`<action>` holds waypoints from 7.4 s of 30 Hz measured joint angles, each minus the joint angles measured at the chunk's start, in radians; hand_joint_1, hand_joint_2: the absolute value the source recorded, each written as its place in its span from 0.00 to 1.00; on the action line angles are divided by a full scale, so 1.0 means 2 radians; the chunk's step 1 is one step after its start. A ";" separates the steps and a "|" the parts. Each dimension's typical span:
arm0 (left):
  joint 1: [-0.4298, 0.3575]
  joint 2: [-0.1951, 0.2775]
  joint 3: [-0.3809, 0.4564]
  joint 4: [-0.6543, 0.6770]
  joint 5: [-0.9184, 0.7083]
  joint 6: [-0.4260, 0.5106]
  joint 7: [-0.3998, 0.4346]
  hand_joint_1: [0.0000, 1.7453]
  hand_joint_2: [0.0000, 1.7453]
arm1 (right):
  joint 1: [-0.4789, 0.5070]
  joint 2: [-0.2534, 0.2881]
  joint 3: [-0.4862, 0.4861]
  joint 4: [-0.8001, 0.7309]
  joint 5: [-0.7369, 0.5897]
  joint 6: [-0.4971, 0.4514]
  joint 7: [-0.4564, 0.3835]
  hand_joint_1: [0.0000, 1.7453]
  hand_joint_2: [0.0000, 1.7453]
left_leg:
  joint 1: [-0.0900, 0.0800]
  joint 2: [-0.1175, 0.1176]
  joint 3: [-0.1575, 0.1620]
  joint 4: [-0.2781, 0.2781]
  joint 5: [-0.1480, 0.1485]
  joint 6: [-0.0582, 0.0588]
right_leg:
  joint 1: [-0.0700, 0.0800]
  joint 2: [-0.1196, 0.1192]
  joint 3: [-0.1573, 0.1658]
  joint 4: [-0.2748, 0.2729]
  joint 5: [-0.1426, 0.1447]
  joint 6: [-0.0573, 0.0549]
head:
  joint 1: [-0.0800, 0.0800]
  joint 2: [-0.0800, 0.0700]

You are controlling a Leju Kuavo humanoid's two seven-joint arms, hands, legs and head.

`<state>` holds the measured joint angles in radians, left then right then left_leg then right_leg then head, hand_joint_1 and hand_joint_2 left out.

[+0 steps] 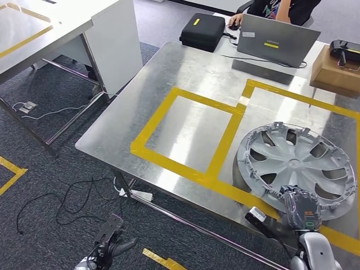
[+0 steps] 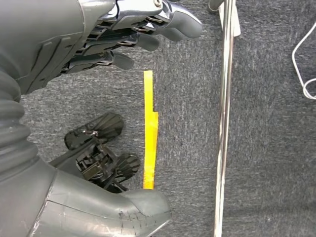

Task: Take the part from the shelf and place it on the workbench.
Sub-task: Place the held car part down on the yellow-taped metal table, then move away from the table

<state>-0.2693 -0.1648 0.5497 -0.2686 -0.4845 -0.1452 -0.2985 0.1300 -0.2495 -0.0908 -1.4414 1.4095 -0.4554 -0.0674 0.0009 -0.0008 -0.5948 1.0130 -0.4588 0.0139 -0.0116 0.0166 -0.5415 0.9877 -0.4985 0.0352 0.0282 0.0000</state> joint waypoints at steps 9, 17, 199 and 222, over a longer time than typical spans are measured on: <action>0.000 0.000 0.000 0.000 0.000 0.000 -0.001 0.00 1.00 | 0.007 0.000 0.000 -0.006 0.012 -0.002 0.007 1.00 1.00 | 0.000 0.000 0.000 0.000 0.000 0.000 | 0.000 0.000 0.000 0.000 0.000 0.000 | 0.000 0.000; 0.001 0.000 -0.007 0.000 -0.007 0.005 -0.029 0.00 1.00 | 0.021 0.002 -0.007 -0.031 0.010 -0.007 0.024 1.00 1.00 | 0.000 -0.001 0.000 0.000 0.000 0.000 | 0.000 0.000 0.000 0.000 0.000 0.000 | 0.000 0.000; 0.038 0.009 -0.003 -0.001 0.006 0.009 -0.136 0.00 0.00 | -0.061 0.246 -0.432 0.503 -0.315 0.058 -0.263 0.00 0.00 | 0.003 -0.005 0.018 -0.016 -0.003 0.007 | 0.004 -0.009 -0.055 0.119 -0.047 -0.004 | 0.001 0.000; 0.045 -0.008 0.018 -0.009 0.022 0.060 -0.173 0.00 0.00 | -0.094 0.248 -0.515 0.567 -0.338 0.075 -0.241 0.00 0.00 | -0.003 0.022 0.015 -0.013 -0.003 0.000 | 0.007 -0.056 0.010 0.004 -0.016 -0.009 | -0.005 0.000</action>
<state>-0.1791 -0.1799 0.5857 -0.2860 -0.4407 -0.0244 -0.6448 -0.0587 0.2458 -1.1199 -0.3079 0.7340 -0.3057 -0.5487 -0.0043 0.0436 -0.5639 0.9875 -0.4652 0.0131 0.0033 -0.0957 -0.5208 0.9964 -0.5308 0.0163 0.0174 0.0000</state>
